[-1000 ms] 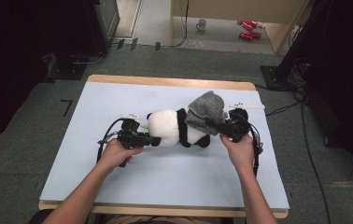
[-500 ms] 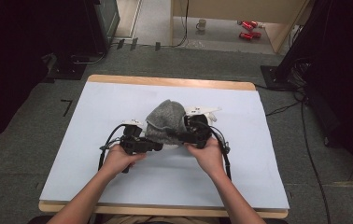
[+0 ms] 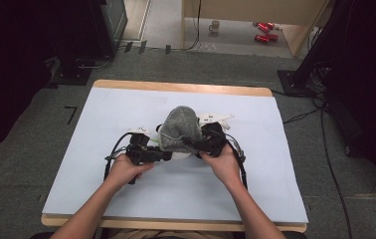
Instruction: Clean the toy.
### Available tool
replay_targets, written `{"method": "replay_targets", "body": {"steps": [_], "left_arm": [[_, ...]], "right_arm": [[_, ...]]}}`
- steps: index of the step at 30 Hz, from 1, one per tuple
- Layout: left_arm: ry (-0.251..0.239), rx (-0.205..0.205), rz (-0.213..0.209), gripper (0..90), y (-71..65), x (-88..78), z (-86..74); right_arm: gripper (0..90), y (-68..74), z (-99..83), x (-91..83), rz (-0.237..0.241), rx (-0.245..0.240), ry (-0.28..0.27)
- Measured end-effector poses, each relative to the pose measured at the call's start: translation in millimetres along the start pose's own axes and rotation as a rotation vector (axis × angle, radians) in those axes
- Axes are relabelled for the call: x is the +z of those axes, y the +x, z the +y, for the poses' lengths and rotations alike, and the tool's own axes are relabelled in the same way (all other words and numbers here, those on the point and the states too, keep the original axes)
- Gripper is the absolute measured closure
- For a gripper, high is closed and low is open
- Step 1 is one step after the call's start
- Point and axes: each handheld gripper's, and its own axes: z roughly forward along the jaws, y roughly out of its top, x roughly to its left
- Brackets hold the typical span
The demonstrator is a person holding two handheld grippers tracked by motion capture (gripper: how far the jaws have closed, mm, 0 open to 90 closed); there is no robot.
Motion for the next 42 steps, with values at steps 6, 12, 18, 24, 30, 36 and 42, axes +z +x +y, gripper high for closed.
{"method": "replay_targets", "body": {"steps": [6,12,18,24,30,36,42], "left_arm": [[-0.007,0.016,0.008,53.3,4.6,-2.2,7.6],[-0.002,0.023,0.017,53.6,10.2,-2.8,14.3],[0.005,0.068,0.026,50.0,8.4,0.4,16.1],[-0.006,0.123,0.026,36.6,9.1,-1.3,14.0],[-0.05,0.245,0.057,32.2,2.3,-10.1,12.1],[-0.098,0.328,0.052,28.2,-3.3,-14.6,9.5],[-0.096,0.39,0.079,17.8,-7.5,2.9,5.6]], "right_arm": [[77.7,-28.7,-5.0,-24.8,-0.018,0.118,-0.051],[77.5,-49.7,-13.1,-51.5,-0.08,0.19,-0.102],[77.3,-64.0,-25.1,-61.9,-0.095,0.269,-0.121],[77.2,-61.5,-25.1,-60.7,-0.109,0.255,-0.118],[77.1,-63.1,-22.9,-58.5,-0.102,0.259,-0.116],[77.0,-66.2,-20.9,-56.2,-0.092,0.261,-0.118],[76.9,-66.9,-20.0,-54.0,-0.086,0.27,-0.121]]}}
